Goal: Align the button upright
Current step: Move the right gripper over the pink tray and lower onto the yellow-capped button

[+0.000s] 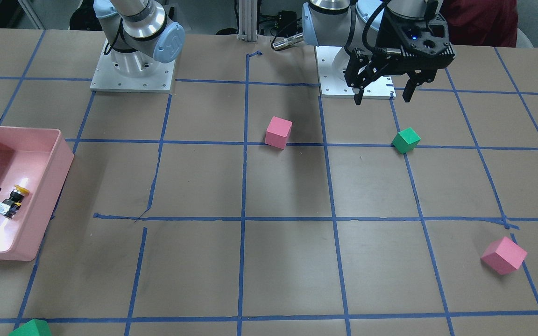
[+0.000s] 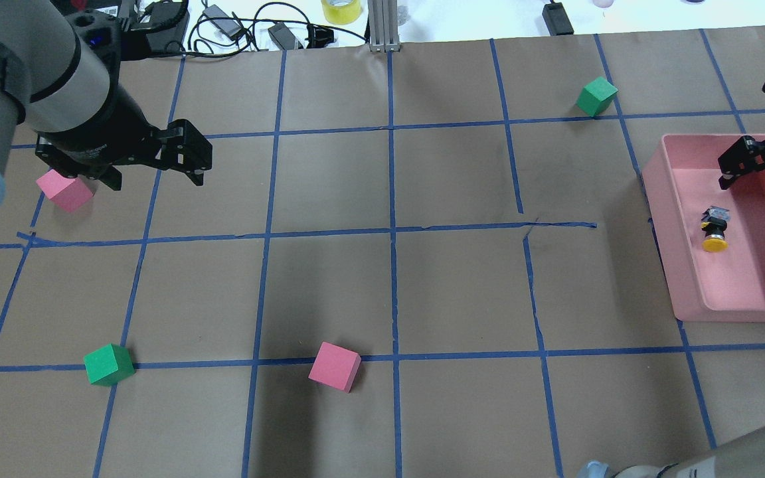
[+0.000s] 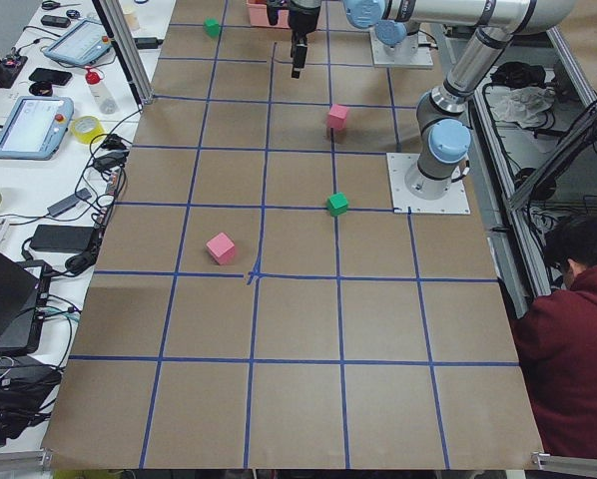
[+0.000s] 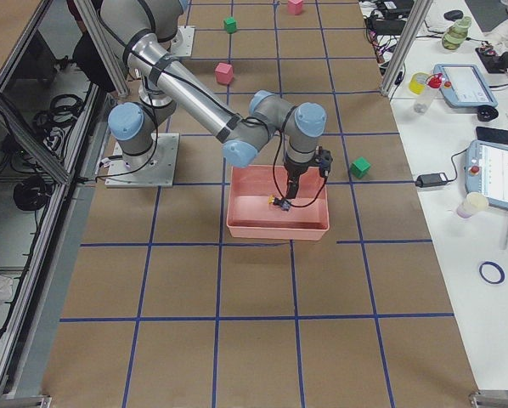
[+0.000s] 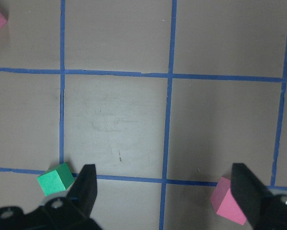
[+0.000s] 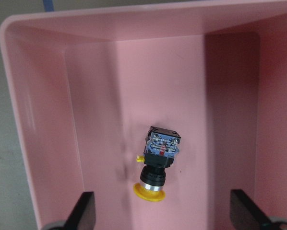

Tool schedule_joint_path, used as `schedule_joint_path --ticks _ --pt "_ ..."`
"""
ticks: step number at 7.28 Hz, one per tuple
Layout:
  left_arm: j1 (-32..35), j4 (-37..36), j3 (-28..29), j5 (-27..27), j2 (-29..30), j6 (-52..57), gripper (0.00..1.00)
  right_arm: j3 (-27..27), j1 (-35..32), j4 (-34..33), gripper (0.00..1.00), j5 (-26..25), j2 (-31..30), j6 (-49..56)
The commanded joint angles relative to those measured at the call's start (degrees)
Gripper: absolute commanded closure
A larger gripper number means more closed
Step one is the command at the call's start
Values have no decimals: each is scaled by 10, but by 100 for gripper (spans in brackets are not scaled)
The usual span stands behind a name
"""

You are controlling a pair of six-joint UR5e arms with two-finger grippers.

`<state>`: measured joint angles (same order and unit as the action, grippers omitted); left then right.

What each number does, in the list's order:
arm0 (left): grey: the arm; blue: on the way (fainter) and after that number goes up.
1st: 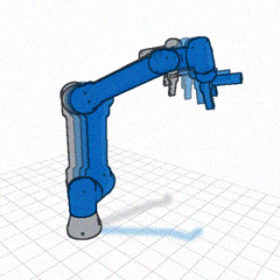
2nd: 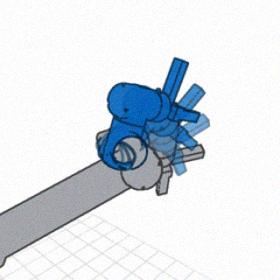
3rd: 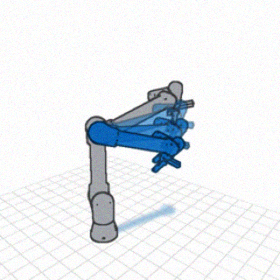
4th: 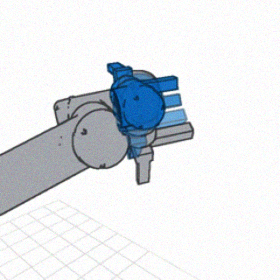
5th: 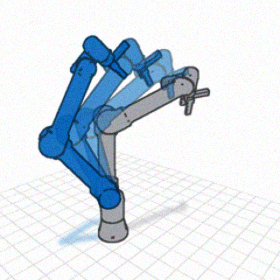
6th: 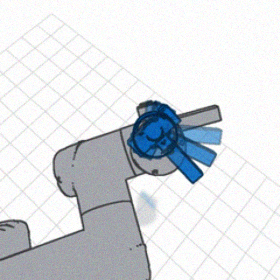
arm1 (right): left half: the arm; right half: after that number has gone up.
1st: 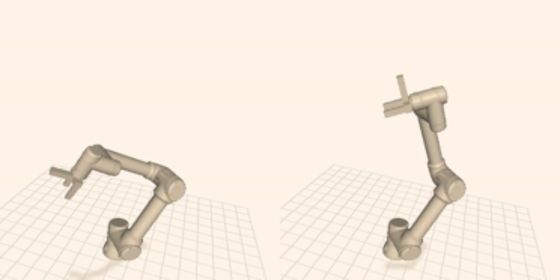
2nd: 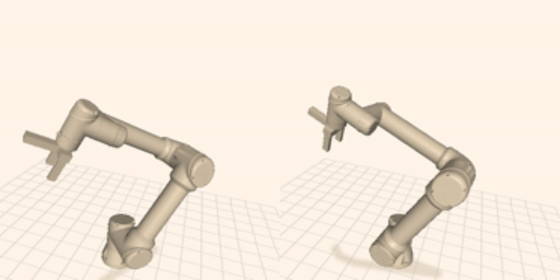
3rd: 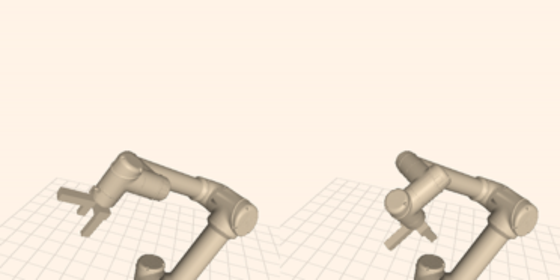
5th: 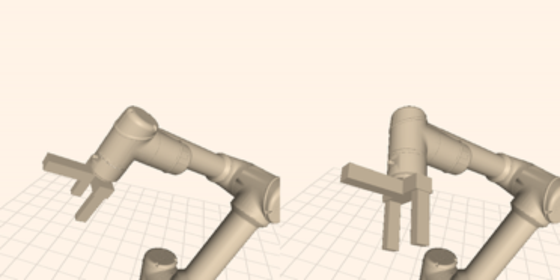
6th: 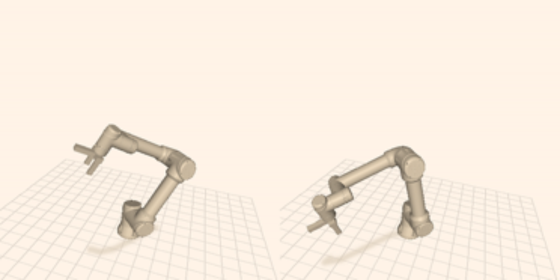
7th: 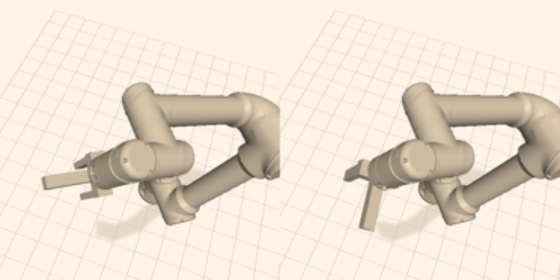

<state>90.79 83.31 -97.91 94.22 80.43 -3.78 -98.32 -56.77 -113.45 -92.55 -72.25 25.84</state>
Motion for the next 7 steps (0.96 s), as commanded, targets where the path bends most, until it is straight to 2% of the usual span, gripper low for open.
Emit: schedule_joint_path --ticks 1,5,7 --pt "0 0 0 0 0 0 0 -7 2 -3 0 -1 4 -1" --pt "0 1 0 0 0 0 0 -31 2 -4 0 6 24 -30" --pt "0 3 0 1 0 0 0 -42 2 -5 0 -15 33 -27"
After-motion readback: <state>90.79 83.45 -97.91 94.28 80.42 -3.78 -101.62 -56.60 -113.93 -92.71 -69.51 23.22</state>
